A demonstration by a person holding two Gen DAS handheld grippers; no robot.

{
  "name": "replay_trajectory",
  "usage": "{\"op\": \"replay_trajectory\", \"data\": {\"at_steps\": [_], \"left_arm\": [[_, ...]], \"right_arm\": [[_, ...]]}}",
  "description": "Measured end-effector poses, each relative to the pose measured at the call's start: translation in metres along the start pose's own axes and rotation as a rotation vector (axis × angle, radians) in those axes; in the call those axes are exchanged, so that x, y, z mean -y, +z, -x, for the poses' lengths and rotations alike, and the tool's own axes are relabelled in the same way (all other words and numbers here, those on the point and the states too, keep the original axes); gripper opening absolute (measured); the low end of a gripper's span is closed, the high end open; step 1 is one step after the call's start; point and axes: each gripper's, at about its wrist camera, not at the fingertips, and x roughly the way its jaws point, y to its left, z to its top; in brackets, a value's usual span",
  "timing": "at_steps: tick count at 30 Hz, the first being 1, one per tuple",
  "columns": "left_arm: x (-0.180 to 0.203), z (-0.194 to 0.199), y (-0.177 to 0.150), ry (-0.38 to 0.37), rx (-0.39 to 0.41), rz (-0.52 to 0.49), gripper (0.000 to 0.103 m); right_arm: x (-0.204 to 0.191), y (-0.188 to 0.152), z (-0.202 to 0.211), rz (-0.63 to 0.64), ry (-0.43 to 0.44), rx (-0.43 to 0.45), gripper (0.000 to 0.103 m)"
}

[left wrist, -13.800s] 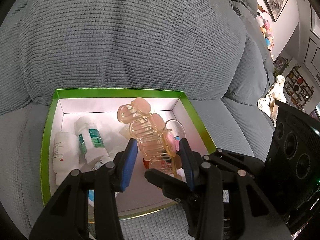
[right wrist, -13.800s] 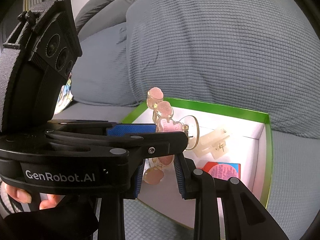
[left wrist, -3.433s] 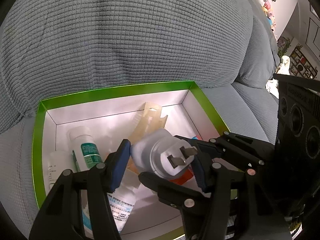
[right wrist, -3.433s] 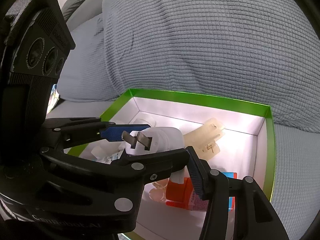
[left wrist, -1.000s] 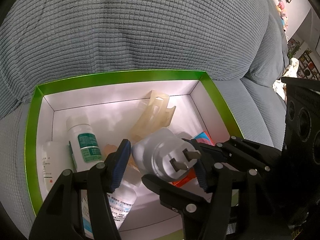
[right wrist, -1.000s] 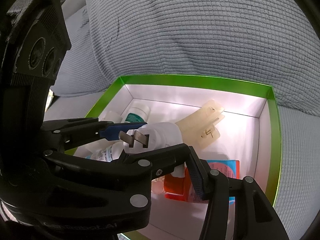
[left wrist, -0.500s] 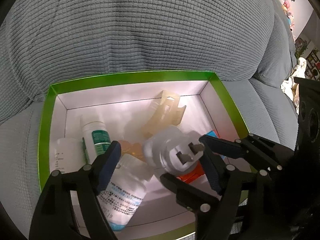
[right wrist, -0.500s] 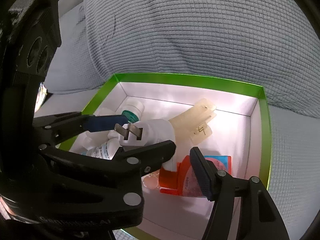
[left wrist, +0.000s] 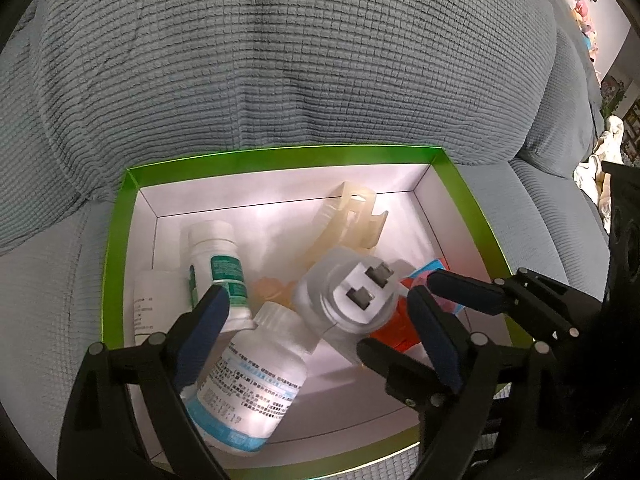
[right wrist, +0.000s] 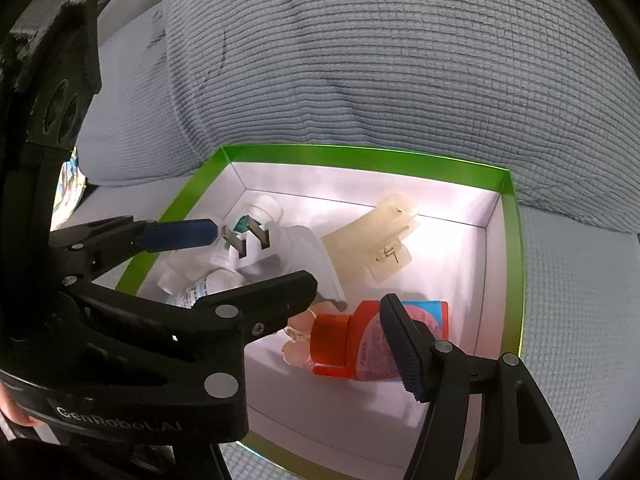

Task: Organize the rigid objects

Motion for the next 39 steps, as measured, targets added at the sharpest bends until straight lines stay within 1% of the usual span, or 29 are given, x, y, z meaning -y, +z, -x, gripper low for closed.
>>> {"op": "replay_trajectory", "data": {"at_steps": [8, 10, 11, 13, 19, 23, 27, 29, 32, 36, 38, 39], "left_arm": [[-0.007, 0.007, -0.006, 0.039, -0.005, 0.014, 0.091], [-0.009, 0.010, -0.007, 0.049, -0.004, 0.017, 0.095], [-0.010, 0.012, -0.008, 0.060, 0.000, 0.017, 0.102], [-0.009, 0.016, -0.009, 0.069, 0.010, 0.015, 0.102], [-0.010, 0.025, -0.011, 0.085, 0.022, 0.015, 0.102], [-0.011, 0.029, -0.014, 0.094, 0.022, 0.020, 0.102], [-0.012, 0.033, -0.017, 0.103, 0.023, 0.026, 0.102], [-0.012, 0.036, -0.018, 0.106, 0.025, 0.029, 0.102], [-0.012, 0.042, -0.020, 0.113, 0.032, 0.033, 0.102], [-0.011, 0.055, -0.025, 0.131, 0.053, 0.031, 0.102], [-0.011, 0.063, -0.028, 0.139, 0.064, 0.028, 0.102], [-0.010, 0.066, -0.029, 0.143, 0.073, 0.025, 0.102]], "right_arm": [[0.003, -0.003, 0.006, -0.009, -0.029, -0.008, 0.067], [0.003, -0.003, 0.009, -0.017, -0.037, -0.007, 0.069], [0.003, -0.003, 0.009, -0.019, -0.042, -0.008, 0.076], [0.003, -0.003, 0.012, -0.021, -0.060, -0.003, 0.080], [0.003, -0.003, 0.020, -0.027, -0.084, 0.003, 0.080], [0.005, -0.004, 0.024, -0.036, -0.109, -0.001, 0.087], [0.004, -0.006, 0.028, -0.039, -0.129, -0.002, 0.088], [0.004, -0.006, 0.030, -0.042, -0.140, -0.004, 0.092], [0.003, -0.007, 0.034, -0.047, -0.142, -0.001, 0.094], [0.000, -0.008, 0.041, -0.046, -0.147, 0.006, 0.095], [-0.002, -0.008, 0.046, -0.042, -0.155, 0.010, 0.099], [-0.004, -0.009, 0.048, -0.041, -0.156, 0.014, 0.099]]}}
